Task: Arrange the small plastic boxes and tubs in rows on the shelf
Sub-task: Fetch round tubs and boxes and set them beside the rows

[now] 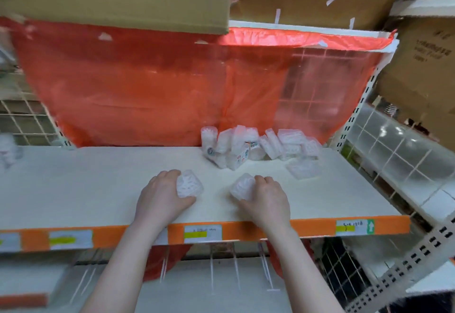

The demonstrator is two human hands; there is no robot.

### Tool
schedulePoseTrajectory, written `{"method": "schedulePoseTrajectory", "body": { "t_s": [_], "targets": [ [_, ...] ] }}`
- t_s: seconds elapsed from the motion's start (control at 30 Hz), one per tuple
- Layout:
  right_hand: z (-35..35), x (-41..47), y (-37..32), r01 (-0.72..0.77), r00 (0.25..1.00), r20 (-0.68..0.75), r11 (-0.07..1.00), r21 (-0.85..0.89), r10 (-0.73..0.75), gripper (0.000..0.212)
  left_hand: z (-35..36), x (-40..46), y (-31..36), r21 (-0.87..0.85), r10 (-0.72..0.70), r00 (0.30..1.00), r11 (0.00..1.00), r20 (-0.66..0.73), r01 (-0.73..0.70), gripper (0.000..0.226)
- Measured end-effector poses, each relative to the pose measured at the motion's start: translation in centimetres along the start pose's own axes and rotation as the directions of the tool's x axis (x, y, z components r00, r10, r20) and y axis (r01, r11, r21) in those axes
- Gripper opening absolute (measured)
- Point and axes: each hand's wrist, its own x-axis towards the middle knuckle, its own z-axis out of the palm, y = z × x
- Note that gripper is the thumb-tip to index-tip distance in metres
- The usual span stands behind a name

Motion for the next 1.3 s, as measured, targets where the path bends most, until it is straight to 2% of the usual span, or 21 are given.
{"method": "schedulePoseTrajectory", "body": {
  "t_s": [0.3, 0.4, 0.63, 0.8, 1.03, 1.3],
  "targets": [
    [5.7, -5.2, -18.2, 0.161, 0.987, 0.008, 0.983, 0.089, -0.162, 0.045, -10.7, -5.6, -17.1, 0.093, -0.095, 0.995, 0.991, -0.044, 0.099, 0.046],
    [7.3, -6.4, -24.0, 0.221, 0.974, 0.025, 0.969, 0.109, -0.224, 0.032, -13.8, -7.6, -22.2, 0.144, -0.152, 0.986, 0.977, -0.069, 0.161, 0.052],
    [9.8, -7.1, -35.5, 0.387, 0.912, 0.088, 0.911, 0.141, -0.4, 0.025, -19.5, -10.5, -31.6, 0.171, -0.288, 0.949, 0.936, -0.131, 0.308, 0.056],
    [11.7, -6.8, -43.0, 0.431, 0.866, 0.142, 0.861, 0.271, -0.479, 0.045, -22.3, -11.1, -37.9, 0.164, -0.362, 0.914, 0.906, -0.18, 0.391, 0.057],
    [16.0, -5.9, -54.4, 0.489, 0.791, 0.186, 0.785, 0.379, -0.583, 0.059, -26.6, -9.1, -48.4, 0.242, -0.459, 0.873, 0.839, -0.168, 0.487, 0.063],
    [19.1, -4.2, -67.0, 0.541, 0.744, 0.187, 0.743, 0.394, -0.641, 0.053, -32.4, -5.7, -58.1, 0.232, -0.524, 0.838, 0.805, -0.152, 0.546, 0.072]
  ]
}}
